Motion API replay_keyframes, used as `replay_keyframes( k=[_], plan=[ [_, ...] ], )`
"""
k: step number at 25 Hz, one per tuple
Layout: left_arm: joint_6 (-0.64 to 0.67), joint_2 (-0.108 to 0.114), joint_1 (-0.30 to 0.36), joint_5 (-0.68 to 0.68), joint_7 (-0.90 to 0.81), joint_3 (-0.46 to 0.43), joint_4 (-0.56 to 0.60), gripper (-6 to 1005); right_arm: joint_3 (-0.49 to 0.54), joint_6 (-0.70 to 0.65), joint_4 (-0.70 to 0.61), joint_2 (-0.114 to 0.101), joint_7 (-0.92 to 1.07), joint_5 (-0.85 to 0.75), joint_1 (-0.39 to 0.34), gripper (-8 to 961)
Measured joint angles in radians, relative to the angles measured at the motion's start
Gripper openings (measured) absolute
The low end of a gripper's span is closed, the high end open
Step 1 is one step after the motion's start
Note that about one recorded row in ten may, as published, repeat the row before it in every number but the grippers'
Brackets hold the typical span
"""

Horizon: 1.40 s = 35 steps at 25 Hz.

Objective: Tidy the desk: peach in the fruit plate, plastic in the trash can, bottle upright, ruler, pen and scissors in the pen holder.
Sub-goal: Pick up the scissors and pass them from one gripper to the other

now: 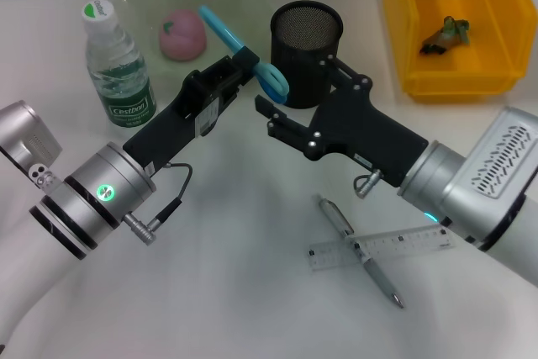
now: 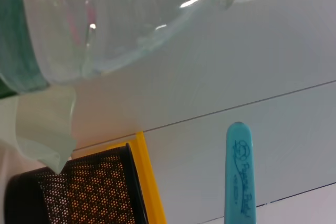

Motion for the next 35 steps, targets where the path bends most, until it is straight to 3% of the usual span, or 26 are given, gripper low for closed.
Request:
replay_keyframes(
  k=[7,12,23,27,35],
  plan=[
    [0.003,0.0,0.002,0.0,0.001,-0.004,-0.001,253,0.125,0.049,0.012,0.0,-0.008,-0.12,0.001,681],
    [0.004,0.0,0.002,0.0,0.0,-0.005,0.0,253,0.133,0.054,0.013,0.0,-0.008,-0.124,0.001,676],
    [0.005,0.0,-0.001,0.0,0.006,-0.002,0.002,252,0.144,0.055,0.014,0.0,-0.005,-0.125,0.009,436],
    [0.006,0.0,-0.001,0.0,0.007,0.001,0.006,251,0.148,0.056,0.014,0.0,0.002,-0.125,0.01,196],
    [0.009,0.0,0.006,0.026,0.009,-0.013,0.016,190,0.148,0.057,0.014,0.0,0.004,-0.125,0.007,82]
  ],
)
